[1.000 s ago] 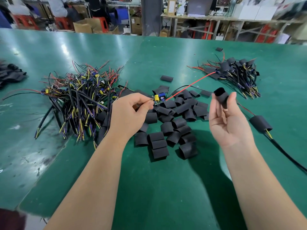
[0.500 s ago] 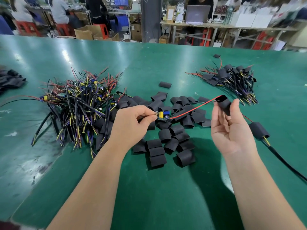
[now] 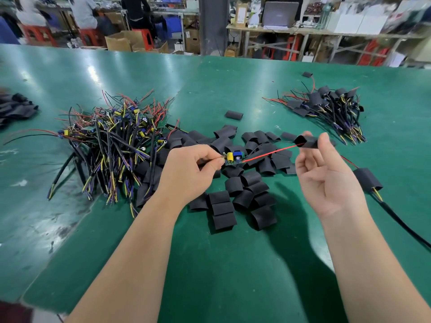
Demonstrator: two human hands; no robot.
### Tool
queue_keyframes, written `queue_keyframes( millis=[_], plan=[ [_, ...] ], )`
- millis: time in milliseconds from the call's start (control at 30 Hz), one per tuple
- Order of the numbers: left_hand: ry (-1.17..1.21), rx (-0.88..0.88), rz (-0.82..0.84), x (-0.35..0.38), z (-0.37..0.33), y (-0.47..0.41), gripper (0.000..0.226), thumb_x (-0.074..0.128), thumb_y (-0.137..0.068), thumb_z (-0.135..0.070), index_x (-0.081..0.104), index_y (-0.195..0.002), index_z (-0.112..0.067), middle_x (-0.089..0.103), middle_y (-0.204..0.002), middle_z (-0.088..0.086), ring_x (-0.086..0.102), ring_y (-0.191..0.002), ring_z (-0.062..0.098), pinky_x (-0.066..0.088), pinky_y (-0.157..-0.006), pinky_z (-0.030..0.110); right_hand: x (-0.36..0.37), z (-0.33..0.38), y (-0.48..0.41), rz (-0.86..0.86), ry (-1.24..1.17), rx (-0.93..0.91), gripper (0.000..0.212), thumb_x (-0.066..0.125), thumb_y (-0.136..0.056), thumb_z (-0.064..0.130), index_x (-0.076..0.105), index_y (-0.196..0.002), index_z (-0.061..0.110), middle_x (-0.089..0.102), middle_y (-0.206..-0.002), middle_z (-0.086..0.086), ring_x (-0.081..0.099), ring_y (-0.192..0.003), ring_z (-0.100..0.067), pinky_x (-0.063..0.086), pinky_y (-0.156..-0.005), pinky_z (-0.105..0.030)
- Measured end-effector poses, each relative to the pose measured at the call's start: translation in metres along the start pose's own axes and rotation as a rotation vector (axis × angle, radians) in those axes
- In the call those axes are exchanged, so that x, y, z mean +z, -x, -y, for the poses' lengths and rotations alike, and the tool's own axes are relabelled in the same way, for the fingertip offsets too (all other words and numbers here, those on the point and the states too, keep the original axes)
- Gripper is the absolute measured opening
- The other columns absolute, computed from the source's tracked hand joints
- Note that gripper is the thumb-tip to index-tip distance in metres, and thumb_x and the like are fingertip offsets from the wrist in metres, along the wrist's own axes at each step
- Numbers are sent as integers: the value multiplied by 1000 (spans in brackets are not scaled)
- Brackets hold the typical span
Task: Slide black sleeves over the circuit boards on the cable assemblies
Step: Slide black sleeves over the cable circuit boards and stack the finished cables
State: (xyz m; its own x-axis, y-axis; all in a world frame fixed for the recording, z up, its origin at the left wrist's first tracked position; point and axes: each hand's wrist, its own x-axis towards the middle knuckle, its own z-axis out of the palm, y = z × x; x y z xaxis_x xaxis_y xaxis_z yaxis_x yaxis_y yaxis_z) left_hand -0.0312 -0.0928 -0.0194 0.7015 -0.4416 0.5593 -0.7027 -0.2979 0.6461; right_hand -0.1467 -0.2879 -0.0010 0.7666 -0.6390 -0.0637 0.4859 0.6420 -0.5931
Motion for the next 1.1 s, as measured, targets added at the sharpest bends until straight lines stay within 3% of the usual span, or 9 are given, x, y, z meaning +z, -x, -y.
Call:
queue_keyframes(
  millis=[67,200,333,567,667,767,967,1100],
  plan=[
    [38,-15,16,1,-3,0,13,70,-83,-11,73,-75,-21,66,-65,-20,61,-63,-3,42,-59,6,4,-6,3,100,66,22,45,66,-72,22,50,-112,9,72,-97,-2,64,-79,-6,50,-72,-14],
    [137,-78,52,4,-9,1,14,69,-84,-10,73,-75,-20,70,-67,-14,65,-64,1,50,-63,14,10,-28,12,233,255,62,32,66,-69,12,64,-100,12,73,-96,-3,68,-92,-10,52,-78,-16],
    [222,-109,85,4,-13,0,14,69,-85,-10,73,-75,-19,71,-67,-10,66,-64,3,50,-63,15,9,-31,12,226,413,25,31,70,-66,13,68,-97,14,74,-91,-1,68,-82,-12,54,-77,-22],
    [228,-90,156,6,-12,2,13,67,-82,-20,71,-71,-28,70,-67,-15,67,-67,8,57,-69,32,8,-32,14,262,430,51,18,70,-68,17,69,-85,12,74,-81,-4,69,-72,-12,55,-69,-23],
    [207,-75,163,6,-12,4,13,67,-80,-22,71,-70,-27,70,-67,-15,66,-66,7,57,-69,37,7,-33,16,256,509,-20,8,74,-63,20,74,-71,21,72,-74,2,67,-69,-11,55,-69,-24],
    [219,-83,153,4,-12,3,12,68,-81,-20,73,-70,-23,70,-65,-10,66,-64,11,56,-66,39,5,-34,15,272,599,-69,16,78,-59,24,75,-75,22,72,-79,2,66,-76,-13,55,-71,-24],
    [384,-155,172,-1,-16,0,10,69,-85,-7,74,-77,-11,71,-63,-2,65,-62,13,55,-67,36,3,-31,12,357,479,43,22,83,-56,14,77,-75,23,74,-80,4,69,-76,-10,55,-69,-23],
    [465,-181,200,-2,-16,0,13,67,-86,-5,72,-75,-11,69,-61,-4,62,-60,9,51,-63,28,2,-26,12,430,479,64,32,87,-52,26,78,-83,21,75,-87,3,70,-81,-11,55,-71,-22]
  ],
)
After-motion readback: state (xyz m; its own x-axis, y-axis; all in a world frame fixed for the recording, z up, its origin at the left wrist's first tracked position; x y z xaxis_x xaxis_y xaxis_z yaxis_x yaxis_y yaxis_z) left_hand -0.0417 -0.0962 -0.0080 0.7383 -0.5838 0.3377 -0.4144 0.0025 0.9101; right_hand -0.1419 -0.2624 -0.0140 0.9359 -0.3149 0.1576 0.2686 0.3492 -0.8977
